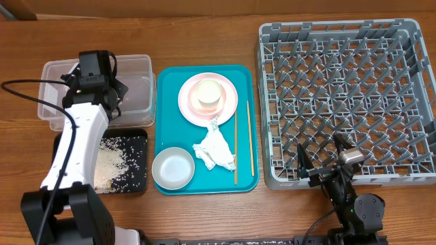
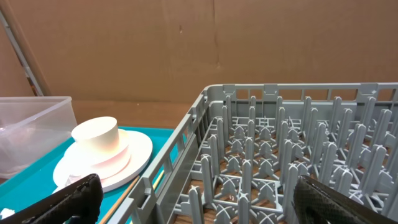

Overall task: Sort waste into correct bins and load items into the dishwasher
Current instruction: 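Carry the wrapper into the clear plastic bin and release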

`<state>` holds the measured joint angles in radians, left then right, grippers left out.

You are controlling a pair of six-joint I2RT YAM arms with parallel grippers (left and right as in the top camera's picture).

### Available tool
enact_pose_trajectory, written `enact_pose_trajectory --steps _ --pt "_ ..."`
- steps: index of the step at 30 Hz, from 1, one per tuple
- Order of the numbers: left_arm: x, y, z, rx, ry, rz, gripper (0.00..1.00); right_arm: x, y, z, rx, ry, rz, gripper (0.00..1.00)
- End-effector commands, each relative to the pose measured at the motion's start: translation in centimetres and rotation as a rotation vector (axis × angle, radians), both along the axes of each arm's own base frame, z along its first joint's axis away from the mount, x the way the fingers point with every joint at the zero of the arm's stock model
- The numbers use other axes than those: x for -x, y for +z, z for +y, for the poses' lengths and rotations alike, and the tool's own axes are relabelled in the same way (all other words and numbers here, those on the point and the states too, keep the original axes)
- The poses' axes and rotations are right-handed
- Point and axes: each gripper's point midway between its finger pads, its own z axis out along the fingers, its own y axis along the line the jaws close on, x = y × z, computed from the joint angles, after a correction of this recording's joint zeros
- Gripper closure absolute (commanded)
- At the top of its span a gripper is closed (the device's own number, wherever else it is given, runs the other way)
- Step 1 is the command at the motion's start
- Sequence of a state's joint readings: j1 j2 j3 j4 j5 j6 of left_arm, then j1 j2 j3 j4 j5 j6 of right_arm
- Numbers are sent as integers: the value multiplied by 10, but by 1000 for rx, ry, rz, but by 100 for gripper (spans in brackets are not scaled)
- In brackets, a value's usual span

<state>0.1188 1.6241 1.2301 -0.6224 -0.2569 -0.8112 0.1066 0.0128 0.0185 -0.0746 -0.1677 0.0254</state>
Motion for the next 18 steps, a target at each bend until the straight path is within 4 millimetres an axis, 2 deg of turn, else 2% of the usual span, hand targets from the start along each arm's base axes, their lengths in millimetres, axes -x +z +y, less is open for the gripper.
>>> enact_pose_trajectory --steps 1,4,7,9,13,16,18 --pt "-8 5 4 9 13 -32 71 0 -2 0 6 -4 -5 0" --pt "-13 8 4 9 5 -54 36 0 -2 0 6 -4 -5 0" --pt "-22 18 -6 33 -74 -85 26 0 -2 0 6 -4 -5 0" --pt "-27 33 -16 44 -153 -113 24 0 -2 0 6 -4 -5 0" --pt "-27 67 -55 153 -359 -169 31 0 -2 0 6 -4 -5 0" --pt "-5 86 -94 271 -512 -163 31 0 -2 0 6 -4 -5 0" --pt "10 88 -112 303 -565 -133 31 0 -2 0 6 -4 -5 0"
